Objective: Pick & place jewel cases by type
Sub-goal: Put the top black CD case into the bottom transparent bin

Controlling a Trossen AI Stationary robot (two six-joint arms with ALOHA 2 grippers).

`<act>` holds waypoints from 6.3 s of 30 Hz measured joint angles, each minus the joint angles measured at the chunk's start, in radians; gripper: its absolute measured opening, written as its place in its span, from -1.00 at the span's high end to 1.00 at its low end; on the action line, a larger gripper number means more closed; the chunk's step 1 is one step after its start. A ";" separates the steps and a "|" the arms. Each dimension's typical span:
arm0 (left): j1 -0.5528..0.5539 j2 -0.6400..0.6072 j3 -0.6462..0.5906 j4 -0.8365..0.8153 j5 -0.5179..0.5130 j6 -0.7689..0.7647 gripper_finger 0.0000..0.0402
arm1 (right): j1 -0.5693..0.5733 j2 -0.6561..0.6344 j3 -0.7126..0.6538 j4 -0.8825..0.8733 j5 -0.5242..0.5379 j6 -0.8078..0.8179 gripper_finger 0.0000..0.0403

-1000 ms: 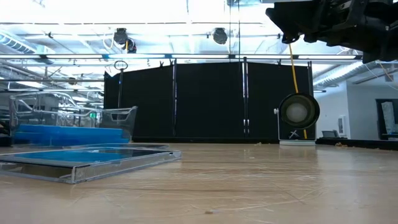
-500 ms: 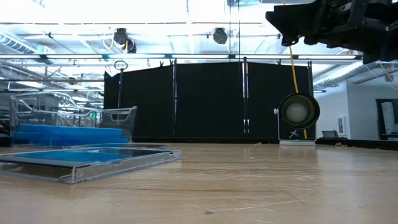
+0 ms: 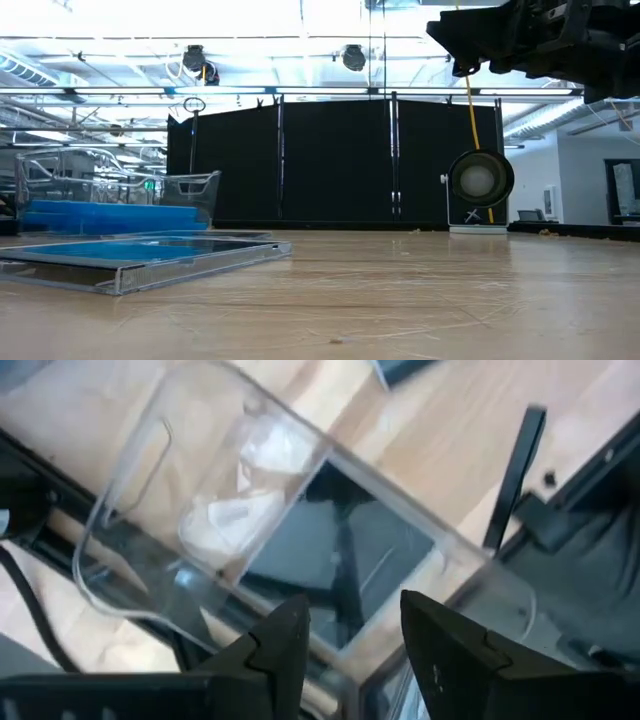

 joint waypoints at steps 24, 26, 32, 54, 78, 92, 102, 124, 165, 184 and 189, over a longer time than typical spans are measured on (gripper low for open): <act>0.273 -0.001 -0.228 0.387 -0.765 0.592 0.31 | 0.000 0.000 0.000 -0.035 -0.003 0.000 0.42; 0.323 0.000 -0.344 0.502 -0.734 0.640 0.37 | 0.000 0.000 0.000 -0.035 -0.003 0.006 0.42; 0.477 -0.003 -0.562 0.696 -0.538 0.720 0.55 | 0.000 0.000 0.000 -0.038 -0.003 0.012 0.42; 0.864 -0.006 -0.849 1.377 -0.066 0.964 0.87 | 0.000 0.000 0.000 -0.129 0.001 0.037 0.42; 0.798 0.024 -0.592 1.056 -0.043 1.368 0.98 | -0.002 0.000 0.000 -0.189 0.005 0.071 0.42; 0.822 0.058 -0.689 0.982 -0.131 1.149 0.98 | -0.002 0.000 0.000 -0.203 0.005 0.063 0.42; 0.868 0.149 -0.686 1.242 -0.047 1.266 0.99 | -0.002 0.000 0.000 -0.202 0.005 0.071 0.42; 0.868 0.096 -0.606 1.343 0.129 1.678 0.98 | -0.002 0.000 0.001 -0.220 0.003 0.089 0.42; 0.862 0.200 -0.562 1.041 -0.105 1.526 0.23 | -0.002 0.639 0.434 -0.797 0.106 0.218 0.10; 0.859 0.149 -0.550 1.092 -0.119 1.639 0.24 | -0.005 0.664 0.443 -0.777 0.107 0.232 0.12; 0.847 0.088 -0.546 1.091 -0.138 1.658 0.24 | -0.005 0.664 0.443 -0.776 0.106 0.232 0.11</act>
